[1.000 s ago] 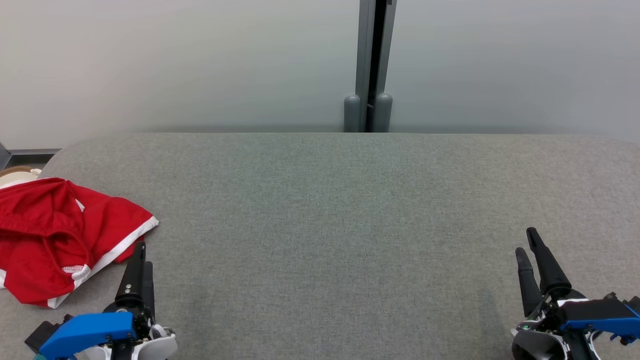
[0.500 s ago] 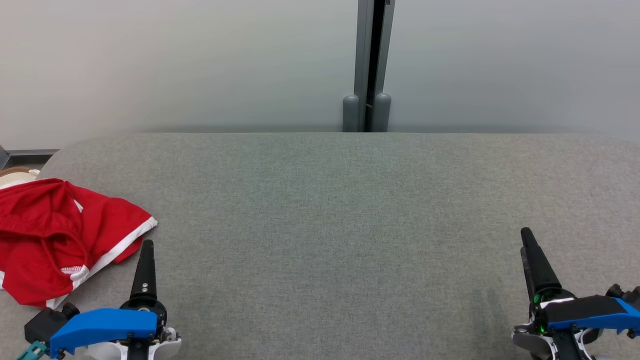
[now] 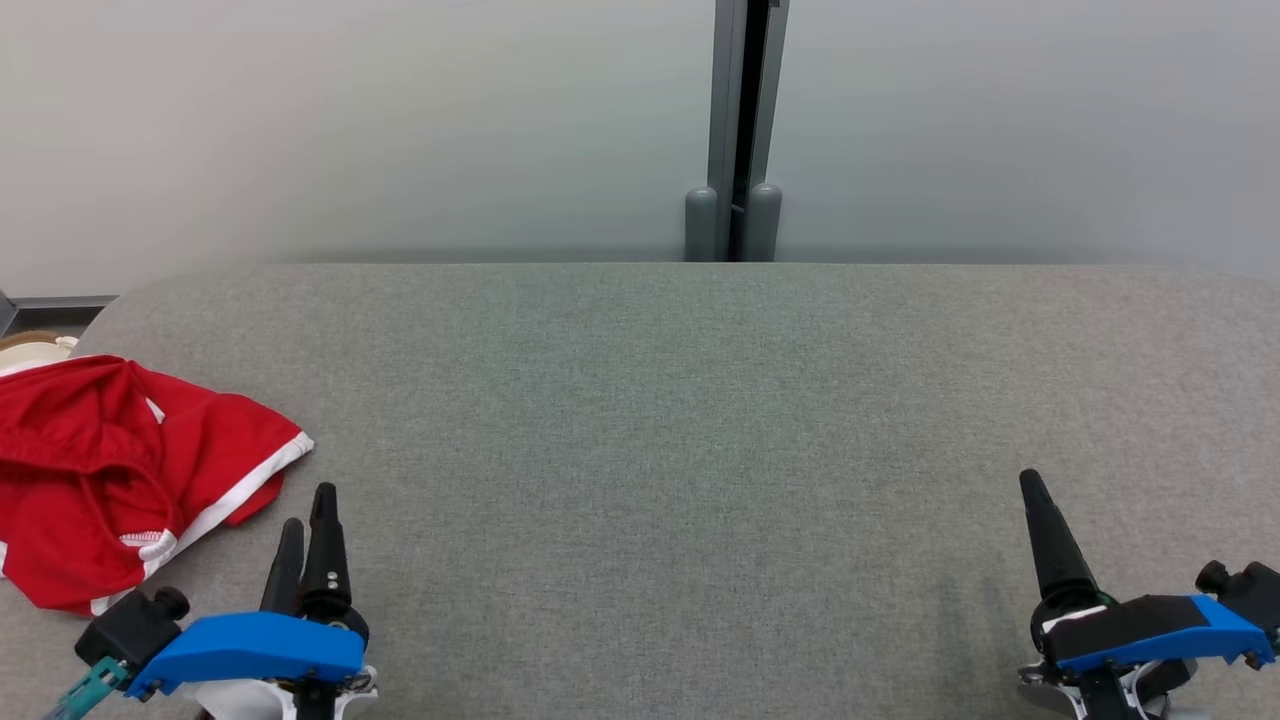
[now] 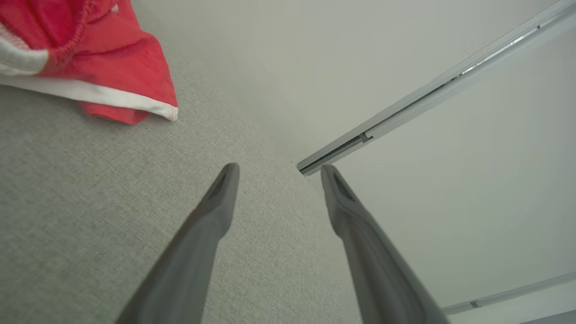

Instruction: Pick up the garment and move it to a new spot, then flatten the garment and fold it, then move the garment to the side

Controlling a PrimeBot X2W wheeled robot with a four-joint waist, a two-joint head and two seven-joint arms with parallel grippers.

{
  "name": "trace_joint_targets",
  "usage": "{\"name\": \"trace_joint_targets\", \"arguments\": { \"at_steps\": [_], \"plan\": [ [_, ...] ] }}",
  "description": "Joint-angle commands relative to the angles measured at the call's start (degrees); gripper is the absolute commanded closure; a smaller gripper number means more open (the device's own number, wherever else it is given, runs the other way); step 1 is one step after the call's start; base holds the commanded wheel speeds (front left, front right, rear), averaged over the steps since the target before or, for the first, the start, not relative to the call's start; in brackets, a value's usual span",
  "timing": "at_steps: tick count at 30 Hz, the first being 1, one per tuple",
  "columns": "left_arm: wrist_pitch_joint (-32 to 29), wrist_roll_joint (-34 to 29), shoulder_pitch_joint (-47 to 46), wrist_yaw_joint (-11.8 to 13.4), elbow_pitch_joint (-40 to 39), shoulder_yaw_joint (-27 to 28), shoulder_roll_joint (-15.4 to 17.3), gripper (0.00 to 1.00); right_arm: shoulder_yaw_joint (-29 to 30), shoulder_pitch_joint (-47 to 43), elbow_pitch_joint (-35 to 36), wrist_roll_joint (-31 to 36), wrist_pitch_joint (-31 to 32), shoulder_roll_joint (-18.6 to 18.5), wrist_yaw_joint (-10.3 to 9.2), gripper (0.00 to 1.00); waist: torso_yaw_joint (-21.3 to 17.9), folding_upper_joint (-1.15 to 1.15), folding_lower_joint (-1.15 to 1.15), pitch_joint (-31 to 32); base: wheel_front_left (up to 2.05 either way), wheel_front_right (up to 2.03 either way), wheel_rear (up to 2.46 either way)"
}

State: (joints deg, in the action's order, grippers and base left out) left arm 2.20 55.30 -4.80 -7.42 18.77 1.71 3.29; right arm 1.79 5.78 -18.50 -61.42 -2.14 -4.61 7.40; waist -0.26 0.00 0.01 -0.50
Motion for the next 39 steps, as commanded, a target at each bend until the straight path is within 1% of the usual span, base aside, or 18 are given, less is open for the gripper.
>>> {"name": "trace_joint_targets", "arguments": {
  "at_steps": [1,5,11,22,32,39],
  "plan": [
    [0.6,-2.0,-1.6,0.2,-0.4,-0.2,0.5,0.0,-0.3,1.8,0.3,1.8,-0.6,-0.7,0.1,0.0,0.0,0.0,-0.01,0.0,0.0,0.0,0.0],
    [1.4,-6.2,-1.5,1.3,0.3,-0.9,0.7,0.0,-0.9,2.0,-0.4,5.3,-1.4,-0.9,0.1,0.0,0.0,0.0,-0.01,-0.1,0.0,0.0,0.0],
    [2.6,-11.5,-1.4,2.3,1.2,-2.3,0.9,0.0,-0.9,2.1,-1.4,11.0,-2.6,-0.8,0.1,0.0,0.1,0.0,-0.01,-0.2,0.0,0.0,0.0],
    [4.5,-20.7,-2.7,4.4,1.8,-5.6,2.5,0.0,-2.6,4.1,-2.7,20.4,-4.5,-1.6,0.11,0.0,0.2,0.0,-0.01,-0.5,0.0,0.0,0.0],
    [6.1,-27.5,-3.5,6.2,3.1,-8.9,3.9,0.0,-1.4,4.7,-4.4,30.0,-6.2,-0.6,0.12,0.0,0.2,0.0,-0.01,-0.6,0.0,0.0,0.0],
    [7.1,-31.4,-3.7,7.5,4.3,-10.8,4.6,0.0,-1.5,4.5,-5.0,35.3,-7.2,-0.6,0.12,0.0,0.1,0.0,-0.01,-0.5,0.0,0.0,0.0]
  ]
}}
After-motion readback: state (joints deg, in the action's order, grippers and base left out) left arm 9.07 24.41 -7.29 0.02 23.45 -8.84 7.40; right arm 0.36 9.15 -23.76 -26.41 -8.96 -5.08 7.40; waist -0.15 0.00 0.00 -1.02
